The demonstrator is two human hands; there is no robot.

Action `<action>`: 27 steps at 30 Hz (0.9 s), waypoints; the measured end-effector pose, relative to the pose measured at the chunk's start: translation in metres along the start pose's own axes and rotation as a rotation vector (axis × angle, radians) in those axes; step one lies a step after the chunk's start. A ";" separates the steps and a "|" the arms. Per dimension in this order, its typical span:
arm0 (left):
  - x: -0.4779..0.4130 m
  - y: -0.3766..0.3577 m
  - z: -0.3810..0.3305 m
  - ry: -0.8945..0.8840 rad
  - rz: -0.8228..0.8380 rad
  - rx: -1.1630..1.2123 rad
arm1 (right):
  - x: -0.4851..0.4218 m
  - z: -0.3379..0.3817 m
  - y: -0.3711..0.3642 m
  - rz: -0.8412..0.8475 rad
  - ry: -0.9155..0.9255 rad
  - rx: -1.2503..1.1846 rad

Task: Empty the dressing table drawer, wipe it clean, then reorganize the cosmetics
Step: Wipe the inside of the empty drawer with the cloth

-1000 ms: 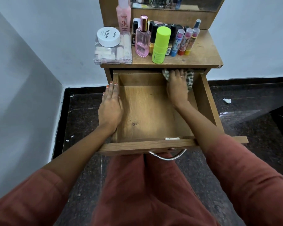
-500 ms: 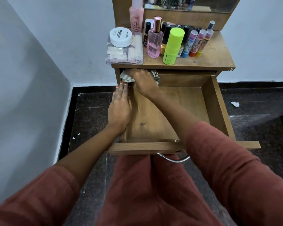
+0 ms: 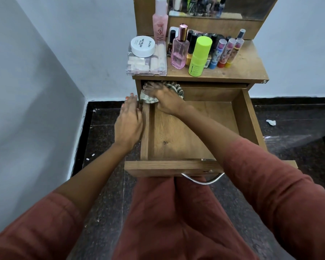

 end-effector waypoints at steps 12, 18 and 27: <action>-0.043 0.000 -0.006 -0.157 0.266 -0.062 | 0.088 0.024 -0.018 0.216 0.154 -0.036; -0.046 -0.004 -0.002 -0.186 0.297 -0.105 | 0.105 0.021 -0.012 0.328 0.260 -0.052; -0.048 -0.003 0.001 -0.215 0.340 -0.142 | 0.090 0.033 -0.011 0.284 0.322 0.102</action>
Point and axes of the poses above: each hand's wrist, its own x-axis away from the middle knuckle, its own y-axis out of the back of the hand, z = x × y, the point moved 1 cm from there along -x, towards the middle knuckle, and after that the axes turned 7 degrees about -y, right-handed, at the moved point
